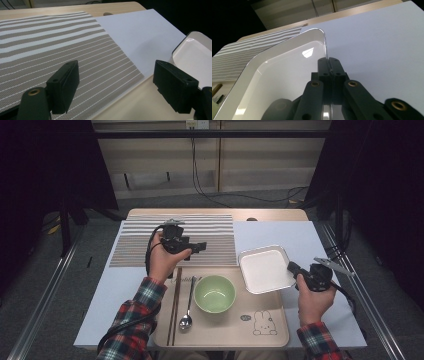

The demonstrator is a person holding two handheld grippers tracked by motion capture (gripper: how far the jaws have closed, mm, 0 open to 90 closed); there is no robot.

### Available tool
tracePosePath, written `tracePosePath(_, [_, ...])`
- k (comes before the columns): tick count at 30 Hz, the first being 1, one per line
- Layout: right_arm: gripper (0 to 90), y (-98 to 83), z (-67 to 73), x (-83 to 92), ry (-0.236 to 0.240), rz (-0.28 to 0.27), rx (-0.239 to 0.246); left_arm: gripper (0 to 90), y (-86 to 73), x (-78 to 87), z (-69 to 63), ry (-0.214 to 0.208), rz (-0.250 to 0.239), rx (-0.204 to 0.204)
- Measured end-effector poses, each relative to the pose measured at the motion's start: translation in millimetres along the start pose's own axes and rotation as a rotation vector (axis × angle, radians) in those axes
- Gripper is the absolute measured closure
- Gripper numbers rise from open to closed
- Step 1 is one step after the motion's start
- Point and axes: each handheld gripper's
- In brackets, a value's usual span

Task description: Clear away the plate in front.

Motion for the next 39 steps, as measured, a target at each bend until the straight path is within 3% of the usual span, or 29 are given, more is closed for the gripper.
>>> tracePosePath(1, [89.9,-1.8,1.5,2.1,-0.010,-0.004,-0.005,20.1,-1.2,2.5,1.2,0.014,0.002,-0.014])
tracePosePath(10, [89.9,-23.4,14.3,21.9,-0.091,-0.034,-0.030,18.2,-20.7,21.0,13.4,0.078,-0.012,-0.007])
tracePosePath(19, [90.0,-43.9,28.1,30.8,-0.108,-0.022,-0.037,17.7,-40.4,32.9,21.3,0.118,-0.015,0.011])
tracePosePath(27, [89.8,-56.9,34.3,30.5,-0.136,-0.004,-0.022,17.0,-51.7,37.2,28.9,0.127,-0.019,0.030])
tracePosePath(39, [89.6,-66.1,38.0,27.5,-0.126,0.027,0.003,16.5,-55.1,41.6,34.7,0.148,-0.027,0.046])
Point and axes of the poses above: each handheld gripper's, and its own axes: x roughly backward along the jaws, y roughly out of its top, z roughly to its left, and after that the axes turned 4 degrees about -z, right-handed
